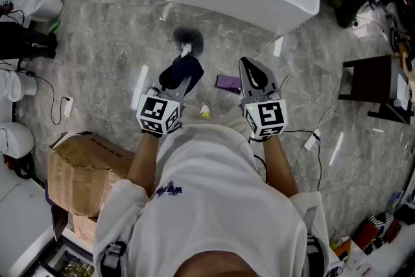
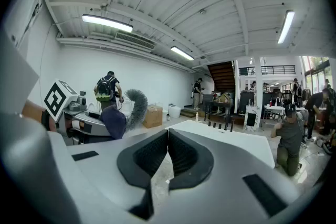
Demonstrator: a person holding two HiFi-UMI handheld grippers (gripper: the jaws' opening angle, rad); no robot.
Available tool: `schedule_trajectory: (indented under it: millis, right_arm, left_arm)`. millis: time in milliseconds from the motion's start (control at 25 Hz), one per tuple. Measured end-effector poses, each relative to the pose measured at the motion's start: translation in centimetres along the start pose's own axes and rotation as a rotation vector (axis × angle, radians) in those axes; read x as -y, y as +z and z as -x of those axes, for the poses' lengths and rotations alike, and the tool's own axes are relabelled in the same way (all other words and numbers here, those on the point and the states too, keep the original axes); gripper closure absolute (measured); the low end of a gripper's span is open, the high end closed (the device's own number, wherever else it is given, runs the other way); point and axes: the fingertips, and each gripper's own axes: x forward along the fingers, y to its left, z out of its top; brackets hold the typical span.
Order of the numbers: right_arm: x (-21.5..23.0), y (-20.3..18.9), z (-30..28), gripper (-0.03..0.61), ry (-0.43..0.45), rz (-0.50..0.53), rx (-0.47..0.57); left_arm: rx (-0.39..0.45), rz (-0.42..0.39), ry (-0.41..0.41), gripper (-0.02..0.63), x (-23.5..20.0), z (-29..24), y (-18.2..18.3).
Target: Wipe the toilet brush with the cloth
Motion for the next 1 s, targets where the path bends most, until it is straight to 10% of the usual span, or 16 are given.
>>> schedule_trajectory:
  millis: [240,400,480,680,1000]
  right_arm:
    - [0.8,0.2,0.7,0.553,0.04,-0.105,0.036]
    - [-0.6,1.0,0.1,0.231,0.29,-0.31,0.039]
    - [-1.8,1.2,-0.7,0.192,0.374,-0.341,0.011]
    - [-2.0,0.5,-1.7,0.353,0.322,-0.315,-0.05]
    - [1.3,-1.7,-1.5,0.371,0.059,-0.521,-0.108]
  left_arm:
    - [-0.009,-0.027,-0.096,0.479,2.2,-0.7,0.3]
    - [-0.063,-0.101,-0.32,0.477,6.1,-1.4,-0.3]
    - [-0.09,-0.138,-0.427,0.477,8.1,-1.4,-0.5]
    - [-0.136,-0.204,-0.518,0.474,10.1,-2.1,-0.9]
    - [-0.084,-0.189,-0.335,0.365,6.8,-3.9,-1.0]
